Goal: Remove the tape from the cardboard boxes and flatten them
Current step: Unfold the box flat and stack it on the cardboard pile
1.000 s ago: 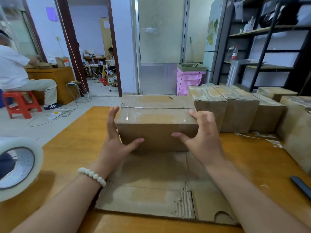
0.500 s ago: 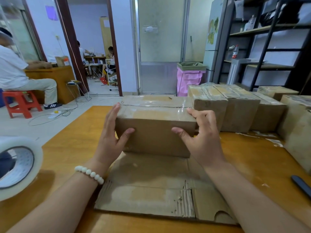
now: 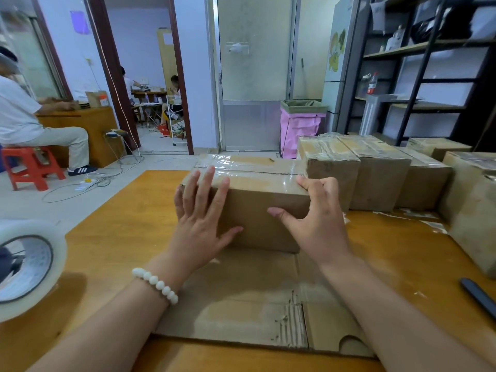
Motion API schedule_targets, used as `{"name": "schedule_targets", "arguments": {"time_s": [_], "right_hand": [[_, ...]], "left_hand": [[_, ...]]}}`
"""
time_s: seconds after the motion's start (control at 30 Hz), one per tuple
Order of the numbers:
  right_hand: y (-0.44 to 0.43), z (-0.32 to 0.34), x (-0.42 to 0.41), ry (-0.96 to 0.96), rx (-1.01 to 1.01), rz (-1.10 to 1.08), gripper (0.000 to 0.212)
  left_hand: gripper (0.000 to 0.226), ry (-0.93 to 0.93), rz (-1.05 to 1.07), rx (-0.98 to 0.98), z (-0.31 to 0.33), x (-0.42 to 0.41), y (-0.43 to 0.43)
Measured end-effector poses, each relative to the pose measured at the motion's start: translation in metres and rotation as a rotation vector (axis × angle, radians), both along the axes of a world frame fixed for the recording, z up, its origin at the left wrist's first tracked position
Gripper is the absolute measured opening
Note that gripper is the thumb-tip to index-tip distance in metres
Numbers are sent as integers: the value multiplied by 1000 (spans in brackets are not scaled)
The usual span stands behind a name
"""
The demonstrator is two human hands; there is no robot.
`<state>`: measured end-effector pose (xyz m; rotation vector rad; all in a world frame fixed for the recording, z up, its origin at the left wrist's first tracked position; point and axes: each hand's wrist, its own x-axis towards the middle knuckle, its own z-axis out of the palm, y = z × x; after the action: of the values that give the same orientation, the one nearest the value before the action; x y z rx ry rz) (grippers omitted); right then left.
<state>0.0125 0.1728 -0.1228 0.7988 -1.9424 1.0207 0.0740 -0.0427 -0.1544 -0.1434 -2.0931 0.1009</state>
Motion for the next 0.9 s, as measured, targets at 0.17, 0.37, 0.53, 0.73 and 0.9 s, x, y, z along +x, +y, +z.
{"name": "schedule_targets", "arguments": {"time_s": [0.17,0.37,0.53,0.73,0.9], "right_hand": [[-2,0,4,37,-41,66,63],[-12,-1,16,71,7,65,64],[-13,-1,14,137,72,-22,62],[-16,1,9,160,76,-64,55],[-15,3,11,196,52,-33,41]], "left_hand": [[78,136,-18,1,6,5,3],[62,152,-98,-56,10,8,12],[67,93,-127,-37,8,7,16],[83,58,-66,-17,3,6,15],[88,50,-18,77,0,4,9]]}}
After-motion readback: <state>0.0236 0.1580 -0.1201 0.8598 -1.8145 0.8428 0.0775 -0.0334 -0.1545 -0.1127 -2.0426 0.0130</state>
